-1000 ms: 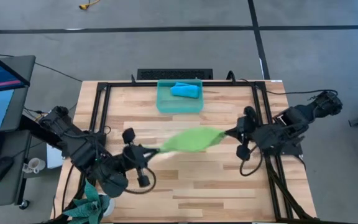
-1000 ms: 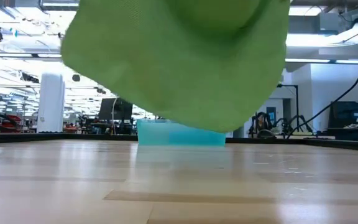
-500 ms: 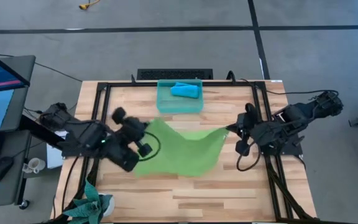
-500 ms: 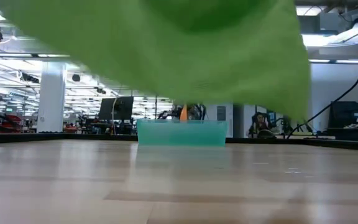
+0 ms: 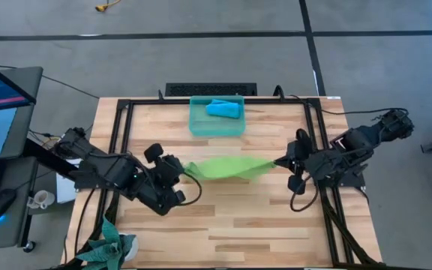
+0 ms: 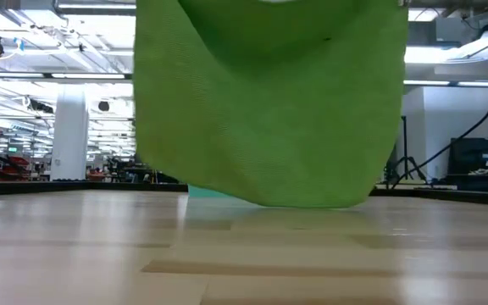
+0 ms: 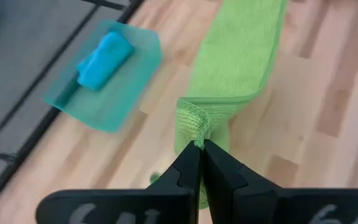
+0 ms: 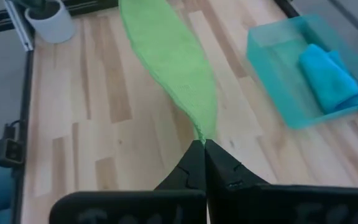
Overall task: Roll microfiber towels into tight, uniform cylinder then place into a basket
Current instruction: Fold the green microfiber cloth
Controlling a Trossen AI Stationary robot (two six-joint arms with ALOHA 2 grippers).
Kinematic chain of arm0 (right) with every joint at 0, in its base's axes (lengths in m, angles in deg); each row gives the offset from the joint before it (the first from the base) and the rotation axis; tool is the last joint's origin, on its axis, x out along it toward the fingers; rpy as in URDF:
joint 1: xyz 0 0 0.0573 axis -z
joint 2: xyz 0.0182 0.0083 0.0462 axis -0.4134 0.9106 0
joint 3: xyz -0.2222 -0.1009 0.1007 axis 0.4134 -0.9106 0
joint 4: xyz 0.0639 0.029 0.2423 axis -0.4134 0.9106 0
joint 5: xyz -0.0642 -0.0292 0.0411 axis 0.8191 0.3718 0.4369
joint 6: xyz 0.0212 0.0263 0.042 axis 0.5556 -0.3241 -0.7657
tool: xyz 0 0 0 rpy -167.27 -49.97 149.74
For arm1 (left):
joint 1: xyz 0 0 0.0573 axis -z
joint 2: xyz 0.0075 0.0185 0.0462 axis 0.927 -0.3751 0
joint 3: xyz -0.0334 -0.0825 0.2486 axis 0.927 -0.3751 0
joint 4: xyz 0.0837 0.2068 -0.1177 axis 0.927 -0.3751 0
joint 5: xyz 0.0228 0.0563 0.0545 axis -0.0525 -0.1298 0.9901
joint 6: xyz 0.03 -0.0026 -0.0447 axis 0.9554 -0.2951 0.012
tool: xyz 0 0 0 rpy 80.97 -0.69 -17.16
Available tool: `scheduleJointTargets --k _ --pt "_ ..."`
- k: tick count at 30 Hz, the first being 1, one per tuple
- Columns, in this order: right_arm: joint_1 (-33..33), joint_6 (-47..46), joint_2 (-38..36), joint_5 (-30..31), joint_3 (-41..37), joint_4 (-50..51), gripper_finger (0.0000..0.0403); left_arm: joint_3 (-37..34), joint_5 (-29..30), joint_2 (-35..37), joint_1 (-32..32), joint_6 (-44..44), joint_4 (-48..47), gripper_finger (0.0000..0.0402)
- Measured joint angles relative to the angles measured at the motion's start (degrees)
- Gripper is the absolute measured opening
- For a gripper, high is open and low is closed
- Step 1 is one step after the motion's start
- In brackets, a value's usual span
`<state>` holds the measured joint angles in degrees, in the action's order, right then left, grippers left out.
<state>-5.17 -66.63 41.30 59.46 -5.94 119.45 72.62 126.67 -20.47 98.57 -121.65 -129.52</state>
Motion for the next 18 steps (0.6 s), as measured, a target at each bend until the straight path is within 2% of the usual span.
scheduleJointTargets --k 8,11,18 --pt "-5.6 -3.9 0.0 0.2 0.0 0.7 0.0007 0.0 -0.8 0.0 5.0 -4.1 0.0 0.0" --pt "-6.9 -3.9 0.0 1.7 0.0 0.6 0.0007 0.0 1.7 0.0 5.9 -2.8 -0.4 0.0" --pt "-5.7 -3.4 0.0 13.2 0.0 4.4 0.0008 0.0 10.0 0.0 2.3 1.8 -5.5 0.0"
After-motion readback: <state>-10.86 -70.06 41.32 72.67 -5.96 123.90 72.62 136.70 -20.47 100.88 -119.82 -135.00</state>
